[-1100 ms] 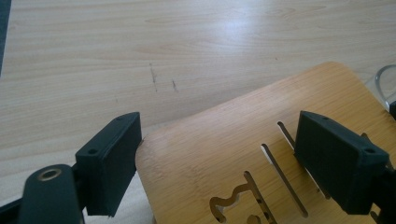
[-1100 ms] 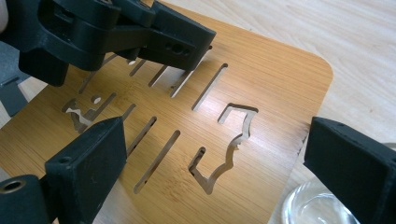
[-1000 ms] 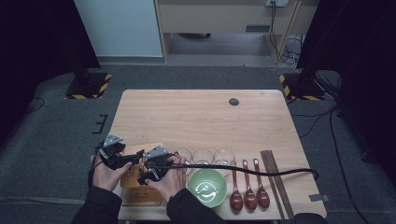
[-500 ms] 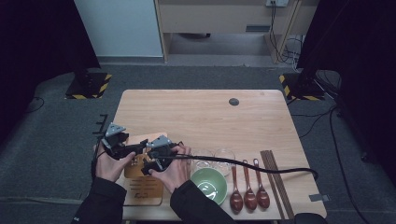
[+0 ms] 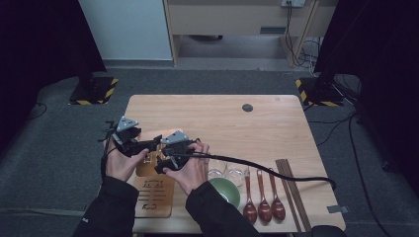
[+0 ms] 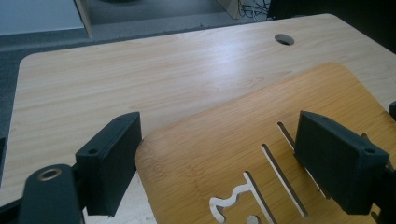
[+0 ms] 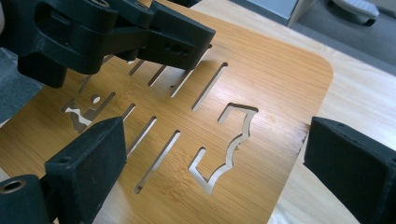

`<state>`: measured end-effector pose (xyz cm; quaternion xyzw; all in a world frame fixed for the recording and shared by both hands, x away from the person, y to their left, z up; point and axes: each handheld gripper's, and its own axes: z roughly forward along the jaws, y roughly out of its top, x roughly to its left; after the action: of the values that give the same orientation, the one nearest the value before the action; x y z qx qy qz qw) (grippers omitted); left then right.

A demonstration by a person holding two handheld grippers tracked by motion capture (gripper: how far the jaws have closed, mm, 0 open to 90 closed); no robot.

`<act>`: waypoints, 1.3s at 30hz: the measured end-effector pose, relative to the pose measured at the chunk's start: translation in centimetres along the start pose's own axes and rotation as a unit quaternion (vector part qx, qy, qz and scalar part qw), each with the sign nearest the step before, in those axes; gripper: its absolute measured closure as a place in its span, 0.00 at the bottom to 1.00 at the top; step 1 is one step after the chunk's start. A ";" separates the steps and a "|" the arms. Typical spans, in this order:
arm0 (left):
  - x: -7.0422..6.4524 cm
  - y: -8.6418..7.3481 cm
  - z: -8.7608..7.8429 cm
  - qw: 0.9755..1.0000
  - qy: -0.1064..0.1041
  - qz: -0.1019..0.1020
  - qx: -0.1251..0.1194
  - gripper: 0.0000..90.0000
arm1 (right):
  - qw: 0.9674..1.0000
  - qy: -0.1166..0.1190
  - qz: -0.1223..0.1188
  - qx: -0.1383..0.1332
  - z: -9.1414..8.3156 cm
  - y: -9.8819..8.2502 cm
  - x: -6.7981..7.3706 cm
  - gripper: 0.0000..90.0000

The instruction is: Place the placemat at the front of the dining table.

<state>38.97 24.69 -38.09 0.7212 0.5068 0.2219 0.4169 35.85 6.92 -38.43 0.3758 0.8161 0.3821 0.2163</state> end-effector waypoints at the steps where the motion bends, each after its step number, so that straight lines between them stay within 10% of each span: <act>1: -0.1 0.3 0.0 1.000 -0.001 0.001 -0.003 0.17 | 1.000 -0.001 0.001 0.000 -0.1 0.1 -0.1 0.07; 39: -6.6 9.8 3.9 0.998 -0.035 0.047 -0.033 0.17 | 0.997 -0.074 0.003 -0.017 -5.3 3.6 -8.9 0.07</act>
<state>44.67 15.77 -31.47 0.7373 0.4496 0.2325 0.4475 39.65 -0.94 -31.82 0.4022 0.7901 0.3674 0.2812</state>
